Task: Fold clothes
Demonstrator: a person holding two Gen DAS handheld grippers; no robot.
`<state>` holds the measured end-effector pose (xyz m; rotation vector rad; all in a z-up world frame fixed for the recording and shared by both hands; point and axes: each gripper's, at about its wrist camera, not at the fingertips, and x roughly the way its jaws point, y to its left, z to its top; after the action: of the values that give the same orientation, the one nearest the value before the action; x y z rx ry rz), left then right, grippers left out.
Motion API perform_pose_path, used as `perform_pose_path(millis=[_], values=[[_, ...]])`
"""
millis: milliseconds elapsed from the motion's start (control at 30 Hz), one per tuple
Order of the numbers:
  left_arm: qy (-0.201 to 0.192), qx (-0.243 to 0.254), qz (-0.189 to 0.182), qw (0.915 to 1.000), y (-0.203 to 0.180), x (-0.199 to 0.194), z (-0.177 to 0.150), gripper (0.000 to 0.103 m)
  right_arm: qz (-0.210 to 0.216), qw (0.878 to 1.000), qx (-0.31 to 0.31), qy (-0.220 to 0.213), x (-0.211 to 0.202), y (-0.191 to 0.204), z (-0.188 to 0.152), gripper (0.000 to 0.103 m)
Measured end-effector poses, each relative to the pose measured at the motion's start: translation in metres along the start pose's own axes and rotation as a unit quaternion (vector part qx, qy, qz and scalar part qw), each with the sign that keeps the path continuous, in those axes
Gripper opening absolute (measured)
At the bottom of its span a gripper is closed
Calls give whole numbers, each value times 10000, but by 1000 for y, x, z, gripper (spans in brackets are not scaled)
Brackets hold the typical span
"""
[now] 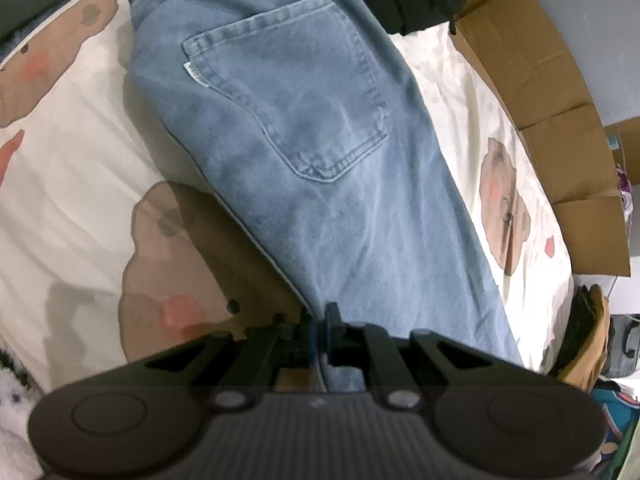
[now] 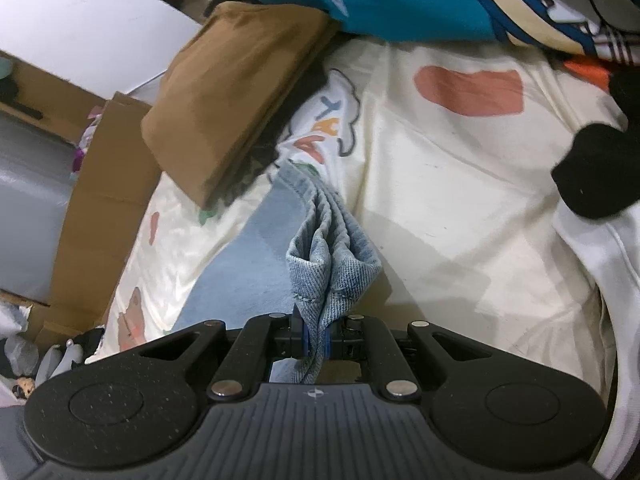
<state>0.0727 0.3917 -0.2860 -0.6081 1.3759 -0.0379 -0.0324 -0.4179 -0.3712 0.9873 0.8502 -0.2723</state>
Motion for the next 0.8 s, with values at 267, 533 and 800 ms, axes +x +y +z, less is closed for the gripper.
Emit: perform_pose_path(millis=[267, 533, 800], values=[[255, -65, 232, 9994, 15, 32, 13, 7, -632, 9972, 301, 249, 37, -27, -3, 22], [155, 116, 398, 9990, 14, 12, 34, 19, -1229, 9899, -699, 50, 10, -3, 24, 33], [-63, 389, 590, 9975, 2, -18, 51, 28, -1036, 9799, -1702, -75, 26, 32, 65, 37]])
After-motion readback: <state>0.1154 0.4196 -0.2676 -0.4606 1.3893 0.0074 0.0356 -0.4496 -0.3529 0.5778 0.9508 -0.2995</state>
